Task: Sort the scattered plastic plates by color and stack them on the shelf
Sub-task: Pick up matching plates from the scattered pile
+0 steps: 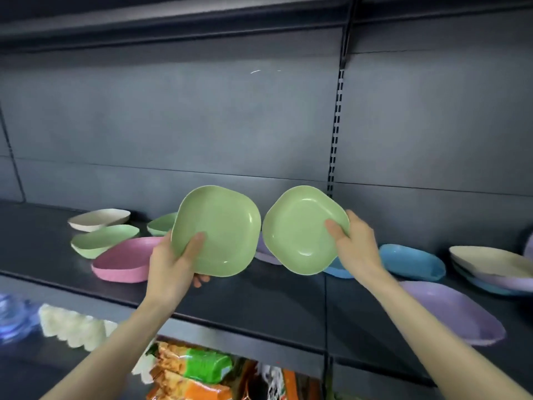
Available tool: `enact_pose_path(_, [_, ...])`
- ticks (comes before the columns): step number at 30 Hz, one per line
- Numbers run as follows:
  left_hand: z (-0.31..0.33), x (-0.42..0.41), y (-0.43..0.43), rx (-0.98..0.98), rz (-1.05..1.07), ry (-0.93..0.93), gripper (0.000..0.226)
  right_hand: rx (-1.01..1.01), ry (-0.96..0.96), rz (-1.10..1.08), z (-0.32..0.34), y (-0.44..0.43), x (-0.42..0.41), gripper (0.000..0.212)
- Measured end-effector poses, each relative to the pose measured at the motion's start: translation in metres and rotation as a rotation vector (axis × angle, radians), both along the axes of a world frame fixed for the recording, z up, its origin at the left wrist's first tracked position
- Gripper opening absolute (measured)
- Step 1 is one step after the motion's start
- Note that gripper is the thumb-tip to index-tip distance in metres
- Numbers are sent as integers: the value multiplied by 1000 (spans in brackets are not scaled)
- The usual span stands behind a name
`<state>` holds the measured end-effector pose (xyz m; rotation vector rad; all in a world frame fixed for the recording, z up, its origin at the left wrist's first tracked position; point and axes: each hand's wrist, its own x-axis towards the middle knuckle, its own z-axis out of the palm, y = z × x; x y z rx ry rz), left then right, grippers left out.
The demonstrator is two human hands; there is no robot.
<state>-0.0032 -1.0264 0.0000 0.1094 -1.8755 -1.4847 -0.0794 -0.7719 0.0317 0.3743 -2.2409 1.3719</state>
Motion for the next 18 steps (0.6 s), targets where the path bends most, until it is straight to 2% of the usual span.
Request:
enact_pose_path(5, [-8, 9, -86, -19, 29, -20, 20, -45, -47, 56, -7, -90, 1, 10])
enact_pose_path(8, [-4, 4, -123, -28, 45, -12, 15, -22, -61, 34, -8, -133, -8, 13])
enact_pose_path(18, [6, -47, -235, 53, 124, -11, 12, -53, -42, 75, -2, -239, -69, 13])
